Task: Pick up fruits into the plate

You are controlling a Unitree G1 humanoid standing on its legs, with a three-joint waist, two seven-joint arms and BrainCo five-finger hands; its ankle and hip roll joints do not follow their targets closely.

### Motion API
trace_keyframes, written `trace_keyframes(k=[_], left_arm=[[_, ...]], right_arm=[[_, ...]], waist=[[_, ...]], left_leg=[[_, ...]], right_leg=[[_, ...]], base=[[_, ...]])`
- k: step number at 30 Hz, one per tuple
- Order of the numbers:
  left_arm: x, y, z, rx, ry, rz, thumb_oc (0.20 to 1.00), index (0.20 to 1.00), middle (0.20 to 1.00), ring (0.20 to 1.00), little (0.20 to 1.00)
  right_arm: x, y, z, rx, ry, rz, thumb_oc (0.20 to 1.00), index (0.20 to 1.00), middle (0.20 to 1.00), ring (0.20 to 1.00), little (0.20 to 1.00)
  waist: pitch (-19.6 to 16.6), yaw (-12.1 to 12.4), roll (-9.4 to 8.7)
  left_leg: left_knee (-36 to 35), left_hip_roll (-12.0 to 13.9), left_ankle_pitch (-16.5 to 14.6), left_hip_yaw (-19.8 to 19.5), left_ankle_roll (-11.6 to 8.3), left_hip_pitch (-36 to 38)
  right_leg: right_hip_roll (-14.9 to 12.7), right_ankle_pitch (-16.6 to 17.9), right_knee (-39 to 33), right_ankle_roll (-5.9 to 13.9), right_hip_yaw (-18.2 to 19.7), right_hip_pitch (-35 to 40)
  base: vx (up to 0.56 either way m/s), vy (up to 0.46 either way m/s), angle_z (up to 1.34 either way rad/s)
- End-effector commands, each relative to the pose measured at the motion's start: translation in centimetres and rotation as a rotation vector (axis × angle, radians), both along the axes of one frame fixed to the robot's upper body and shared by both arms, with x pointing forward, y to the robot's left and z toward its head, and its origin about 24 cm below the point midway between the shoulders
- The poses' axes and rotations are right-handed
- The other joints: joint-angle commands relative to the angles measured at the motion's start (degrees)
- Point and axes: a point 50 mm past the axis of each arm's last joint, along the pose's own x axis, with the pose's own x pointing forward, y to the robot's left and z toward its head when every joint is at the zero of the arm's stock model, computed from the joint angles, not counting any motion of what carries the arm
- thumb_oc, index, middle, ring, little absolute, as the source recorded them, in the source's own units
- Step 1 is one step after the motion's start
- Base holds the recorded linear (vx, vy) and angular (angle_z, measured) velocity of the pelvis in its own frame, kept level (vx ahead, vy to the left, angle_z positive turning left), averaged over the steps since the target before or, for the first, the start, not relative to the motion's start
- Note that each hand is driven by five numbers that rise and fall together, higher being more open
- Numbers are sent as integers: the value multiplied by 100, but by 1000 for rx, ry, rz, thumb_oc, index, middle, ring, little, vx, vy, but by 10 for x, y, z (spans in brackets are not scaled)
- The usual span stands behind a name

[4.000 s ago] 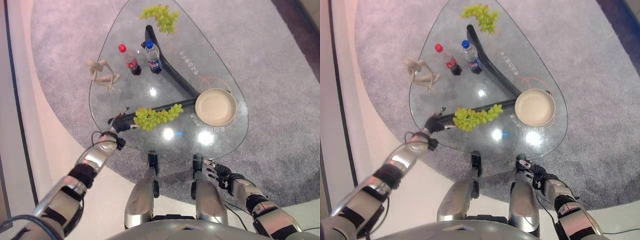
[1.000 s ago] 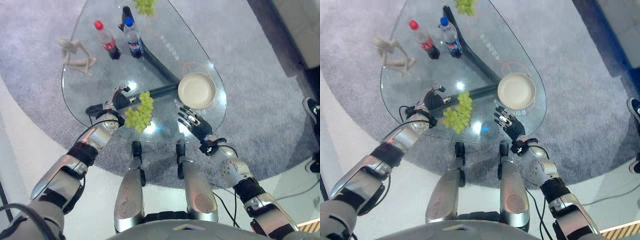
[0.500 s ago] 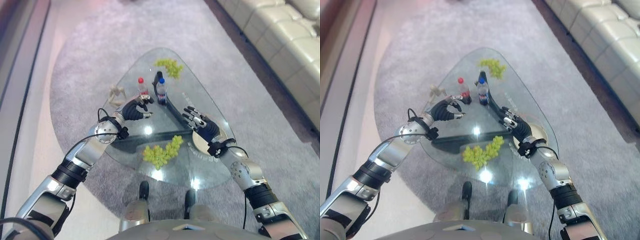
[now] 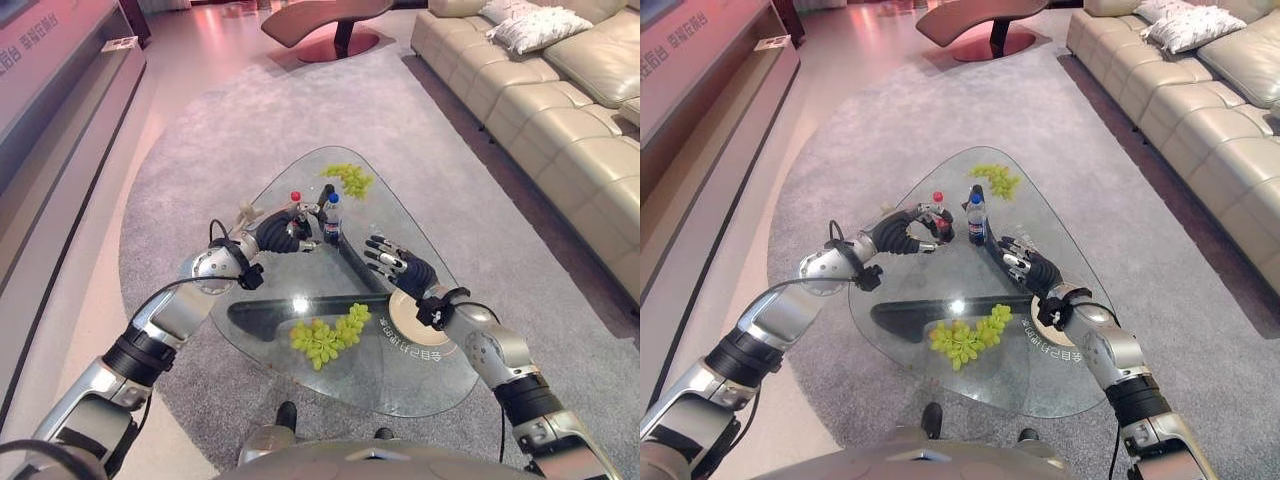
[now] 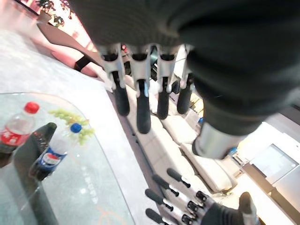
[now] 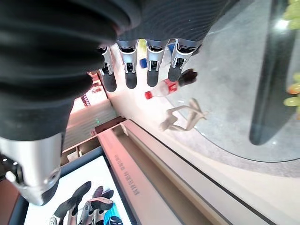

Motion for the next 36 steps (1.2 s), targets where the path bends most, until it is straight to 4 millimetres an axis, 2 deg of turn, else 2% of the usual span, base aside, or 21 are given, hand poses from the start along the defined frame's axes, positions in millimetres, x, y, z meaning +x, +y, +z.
trace_keyframes(k=[1, 2, 3, 4, 5, 22, 27, 29, 30, 31, 33, 34, 36], left_arm=[[3, 2, 15, -40, -68, -2, 200, 200, 200, 200, 200], [4, 3, 14, -56, -56, 7, 200, 200, 200, 200, 200], [4, 3, 14, -57, -54, 8, 288, 288, 288, 288, 288], [4, 4, 13, -68, -39, 13, 818, 818, 818, 818, 818], [4, 6, 12, -74, -30, 18, 1000, 1000, 1000, 1000, 1000], [-1, 28, -4, -147, 93, 105, 1000, 1000, 1000, 1000, 1000], [-2, 34, -14, -225, 204, 141, 1000, 1000, 1000, 1000, 1000], [-5, 43, -33, -328, 313, 218, 1000, 1000, 1000, 1000, 1000], [-6, 44, -35, -339, 321, 225, 1000, 1000, 1000, 1000, 1000], [-12, 53, -54, -420, 408, 308, 1000, 1000, 1000, 1000, 1000], [-19, 60, -67, -467, 467, 362, 1000, 1000, 1000, 1000, 1000], [-33, 68, -95, -514, 577, 455, 1000, 1000, 1000, 1000, 1000], [-45, 75, -114, -552, 667, 517, 1000, 1000, 1000, 1000, 1000]], right_arm=[[3, 1, 20, -4, -103, 41, 1000, 1000, 1000, 1000, 1000], [3, 0, 19, -5, -100, 40, 1000, 1000, 1000, 1000, 1000], [3, 0, 19, -5, -99, 40, 1000, 1000, 1000, 1000, 1000], [3, -1, 18, -5, -94, 39, 1000, 1000, 1000, 1000, 1000], [3, -1, 17, -5, -88, 38, 1000, 1000, 1000, 1000, 1000], [-6, -5, 4, -20, -27, 26, 1000, 1000, 1000, 1000, 1000], [-8, -5, -3, -28, -7, -2, 1000, 1000, 1000, 1000, 1000], [-12, -6, -14, -16, 31, -54, 1000, 1000, 1000, 1000, 1000], [-13, -6, -15, -16, 34, -58, 1000, 1000, 1000, 1000, 1000], [-18, -7, -24, 0, 71, -99, 1000, 1000, 1000, 1000, 1000], [-24, -8, -33, 7, 101, -127, 1000, 1000, 1000, 1000, 1000], [-34, -12, -48, -16, 146, -164, 1000, 1000, 1000, 1000, 1000], [-43, -14, -59, -26, 191, -187, 1000, 1000, 1000, 1000, 1000]], waist=[[-180, 45, -188], [-173, 47, -193], [-172, 48, -193], [-169, 54, -193], [-167, 58, -194], [-84, 80, -181], [-90, 76, -152], [-97, 74, -127], [-100, 73, -126], [-120, 68, -116], [-122, 64, -112], [-107, 61, -106], [-90, 56, -108]], left_leg=[[94, -497, -762, 378, 366, 364], [88, -497, -766, 380, 368, 379], [87, -497, -766, 382, 368, 383], [89, -494, -769, 395, 369, 394], [91, -493, -777, 403, 371, 405], [84, -448, -869, 459, 366, 576], [86, -429, -869, 506, 353, 602], [75, -418, -872, 521, 346, 634], [75, -415, -872, 524, 343, 636], [73, -399, -870, 547, 334, 642], [75, -381, -867, 577, 330, 637], [85, -365, -858, 613, 320, 619], [91, -363, -847, 625, 318, 602]], right_leg=[[-28, 154, 259, 179, 124, -230], [-28, 155, 254, 183, 129, -220], [-28, 155, 252, 183, 126, -215], [-29, 152, 248, 184, 115, -200], [-30, 148, 252, 184, 110, -191], [-44, 80, 220, 197, 94, -31], [-52, 76, 198, 192, 96, 1], [-52, 76, 177, 186, 92, 33], [-52, 76, 174, 184, 93, 37], [-53, 79, 156, 176, 99, 49], [-59, 79, 151, 173, 93, 48], [-62, 91, 152, 163, 100, 24], [-64, 98, 159, 159, 107, 5]], base=[[33, -1, 0], [0, 0, 0], [0, 0, 0], [32, -4, -1], [51, -6, 0], [17, -2, 0], [-17, 4, 0], [0, 0, 0], [0, 0, 0], [0, 0, 0], [-27, 15, -3], [-53, 16, -1], [-52, 10, 0]])
